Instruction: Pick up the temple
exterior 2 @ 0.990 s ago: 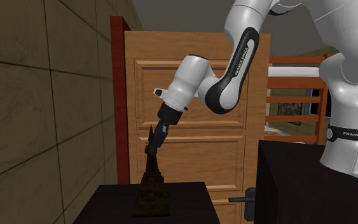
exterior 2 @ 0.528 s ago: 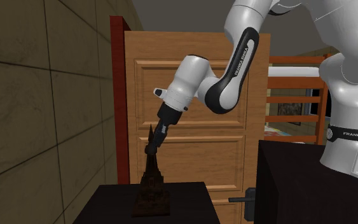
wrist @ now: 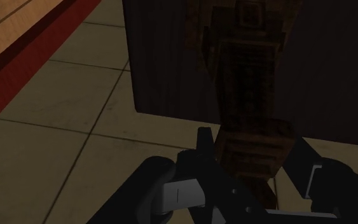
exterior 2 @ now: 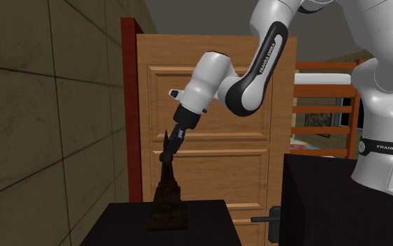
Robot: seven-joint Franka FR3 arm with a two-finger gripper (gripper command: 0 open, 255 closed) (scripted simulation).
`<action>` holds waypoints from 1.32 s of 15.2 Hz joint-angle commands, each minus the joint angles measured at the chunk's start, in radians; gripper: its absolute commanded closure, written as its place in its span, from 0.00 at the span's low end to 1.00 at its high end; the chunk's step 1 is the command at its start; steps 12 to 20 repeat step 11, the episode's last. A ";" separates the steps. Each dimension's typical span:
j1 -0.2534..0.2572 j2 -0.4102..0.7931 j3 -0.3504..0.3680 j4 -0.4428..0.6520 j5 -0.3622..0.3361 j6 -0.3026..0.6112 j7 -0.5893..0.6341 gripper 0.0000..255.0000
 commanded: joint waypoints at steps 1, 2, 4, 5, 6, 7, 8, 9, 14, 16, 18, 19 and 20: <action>-0.018 -0.026 0.022 -0.002 0.008 -0.024 -0.011 1.00; -0.028 -0.038 0.033 -0.005 0.012 -0.035 -0.017 1.00; -0.046 -0.062 0.055 -0.008 0.023 -0.056 -0.030 1.00; -0.055 -0.074 0.066 -0.010 0.029 -0.067 -0.037 1.00; -0.064 -0.085 0.077 -0.011 0.035 -0.078 -0.044 1.00; -0.073 -0.097 0.088 -0.013 0.042 -0.089 -0.052 1.00; -0.082 -0.108 0.099 -0.014 0.050 -0.101 -0.059 1.00; -0.090 -0.120 0.109 -0.014 0.058 -0.112 -0.068 1.00; -0.091 -0.121 0.111 -0.015 0.059 -0.113 -0.069 1.00; -0.091 -0.121 0.111 -0.015 0.059 -0.113 -0.069 1.00; -0.091 -0.121 0.111 -0.015 0.059 -0.113 -0.069 1.00; -0.091 -0.121 0.111 -0.015 0.059 -0.113 -0.069 1.00; -0.091 -0.121 0.111 -0.015 0.059 -0.113 -0.069 1.00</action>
